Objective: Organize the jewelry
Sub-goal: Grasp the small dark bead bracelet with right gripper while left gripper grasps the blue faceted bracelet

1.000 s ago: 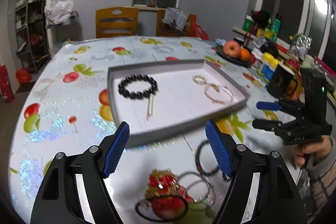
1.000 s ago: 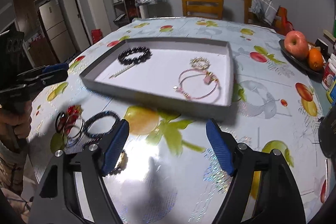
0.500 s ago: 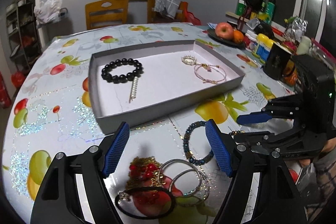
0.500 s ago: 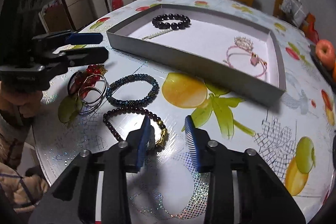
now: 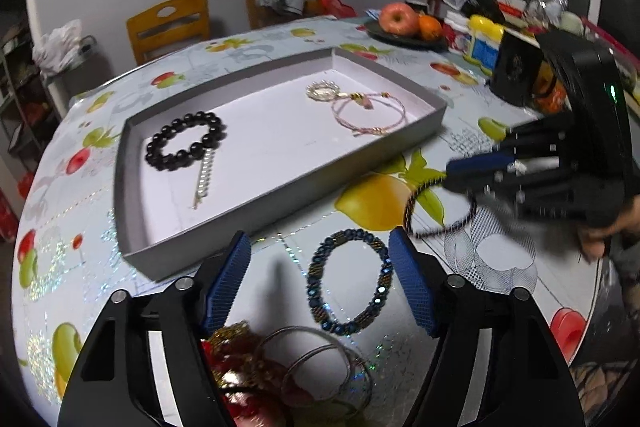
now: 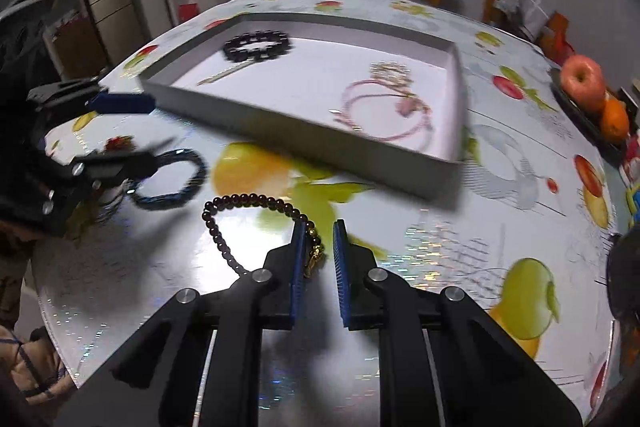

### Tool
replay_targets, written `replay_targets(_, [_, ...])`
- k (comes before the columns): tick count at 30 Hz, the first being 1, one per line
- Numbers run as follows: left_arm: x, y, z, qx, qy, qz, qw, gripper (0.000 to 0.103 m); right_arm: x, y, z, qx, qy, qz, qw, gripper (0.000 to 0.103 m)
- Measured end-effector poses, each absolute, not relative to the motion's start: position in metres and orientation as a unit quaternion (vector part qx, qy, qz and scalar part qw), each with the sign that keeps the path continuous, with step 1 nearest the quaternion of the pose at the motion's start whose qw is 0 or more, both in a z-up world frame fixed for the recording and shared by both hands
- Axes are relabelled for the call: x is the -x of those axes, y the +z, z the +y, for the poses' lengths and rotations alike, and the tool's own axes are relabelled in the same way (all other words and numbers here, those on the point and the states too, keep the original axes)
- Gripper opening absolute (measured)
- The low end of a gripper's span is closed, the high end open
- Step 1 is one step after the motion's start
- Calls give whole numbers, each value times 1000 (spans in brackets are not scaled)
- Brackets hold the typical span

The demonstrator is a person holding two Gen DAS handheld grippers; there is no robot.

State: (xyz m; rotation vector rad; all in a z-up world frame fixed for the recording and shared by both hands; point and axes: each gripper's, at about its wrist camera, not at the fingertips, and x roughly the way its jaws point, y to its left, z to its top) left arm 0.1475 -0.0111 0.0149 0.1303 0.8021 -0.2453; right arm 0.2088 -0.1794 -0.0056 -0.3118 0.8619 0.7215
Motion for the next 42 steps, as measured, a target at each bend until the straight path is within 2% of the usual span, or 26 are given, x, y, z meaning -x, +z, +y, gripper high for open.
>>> replay_targets(1, [-150, 13, -13, -68, -119, 393, 909, 67, -211, -6, -182, 145, 340, 408, 835, 14])
replay_targets(5, [-156, 6, -9, -64, -117, 412, 901, 45, -216, -6, -186, 137, 342, 411, 834, 14])
replay_targets(6, [-157, 5, -7, -63, -115, 414, 901, 44, -216, -7, -186, 137, 342, 412, 833, 15])
replay_targets(8, [-159, 1, -5, -63, -113, 421, 898, 43, -216, -7, -185, 137, 345, 411, 832, 18])
replay_targets(12, [-160, -3, -8, -73, -117, 430, 892, 43, -211, -7, -181, 153, 347, 406, 831, 36])
replay_targets(13, [-161, -4, -10, -77, -117, 429, 892, 44, -210, -7, -180, 158, 340, 404, 834, 38])
replay_targets(26, [-167, -3, -20, -74, -112, 430, 893, 44, -212, -7, -181, 154, 337, 407, 835, 38])
replay_targets(28, [-168, -3, -20, -76, -111, 430, 893, 41, -212, -7, -181, 153, 336, 407, 835, 38])
replay_targets(32, [-167, -3, -28, -85, -110, 427, 893, 13, -212, -7, -181, 153, 336, 407, 836, 38])
replay_targets(33, [-166, -4, -29, -86, -111, 427, 893, 8, -212, -7, -181, 153, 338, 407, 835, 38])
replay_targets(34, [-165, -4, -29, -85, -111, 427, 894, 8, -211, -7, -180, 154, 338, 406, 835, 36])
replay_targets(35, [-165, -4, -29, -82, -111, 427, 894, 8, -210, -7, -179, 158, 341, 403, 834, 24])
replay_targets(36, [-165, -3, -28, -78, -113, 427, 894, 8, -208, -6, -178, 162, 341, 401, 835, 17])
replay_targets(38, [-164, -2, -24, -65, -121, 427, 894, 7, -205, -6, -176, 172, 339, 396, 836, 9])
replay_targets(42, [-161, 0, -20, -41, -135, 423, 895, 7, -203, -6, -174, 172, 343, 395, 835, 8])
